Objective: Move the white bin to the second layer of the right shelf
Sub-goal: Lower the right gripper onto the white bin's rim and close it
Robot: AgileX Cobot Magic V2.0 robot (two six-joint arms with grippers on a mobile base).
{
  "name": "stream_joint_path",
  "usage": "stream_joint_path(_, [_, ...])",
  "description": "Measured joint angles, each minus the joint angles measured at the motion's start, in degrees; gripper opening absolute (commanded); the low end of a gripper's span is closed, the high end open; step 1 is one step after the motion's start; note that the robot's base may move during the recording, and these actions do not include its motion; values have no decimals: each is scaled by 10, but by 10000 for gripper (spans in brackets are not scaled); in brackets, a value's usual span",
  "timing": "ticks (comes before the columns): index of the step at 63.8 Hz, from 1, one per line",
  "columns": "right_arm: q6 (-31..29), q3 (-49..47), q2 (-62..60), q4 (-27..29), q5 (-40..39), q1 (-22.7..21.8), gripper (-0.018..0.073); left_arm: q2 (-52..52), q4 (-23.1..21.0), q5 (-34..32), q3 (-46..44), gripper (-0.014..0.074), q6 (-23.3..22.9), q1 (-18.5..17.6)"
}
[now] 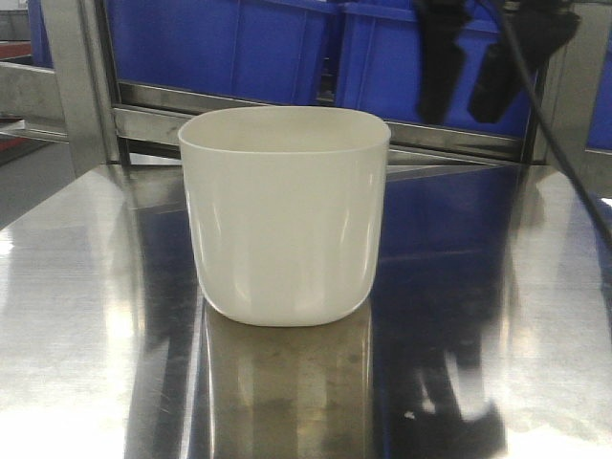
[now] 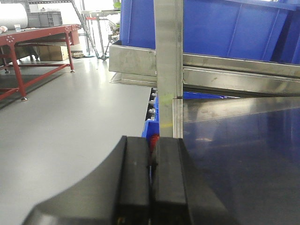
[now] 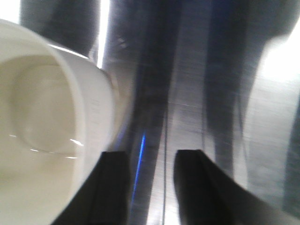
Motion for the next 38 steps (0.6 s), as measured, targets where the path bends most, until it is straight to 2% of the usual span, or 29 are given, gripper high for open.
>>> stream_joint_path(17, [3, -42, 18, 37, 1, 17, 404, 0, 0, 0, 0, 85, 0, 0])
stream_joint_path(38, [13, -42, 80, 37, -4, 19, 404, 0, 0, 0, 0, 85, 0, 0])
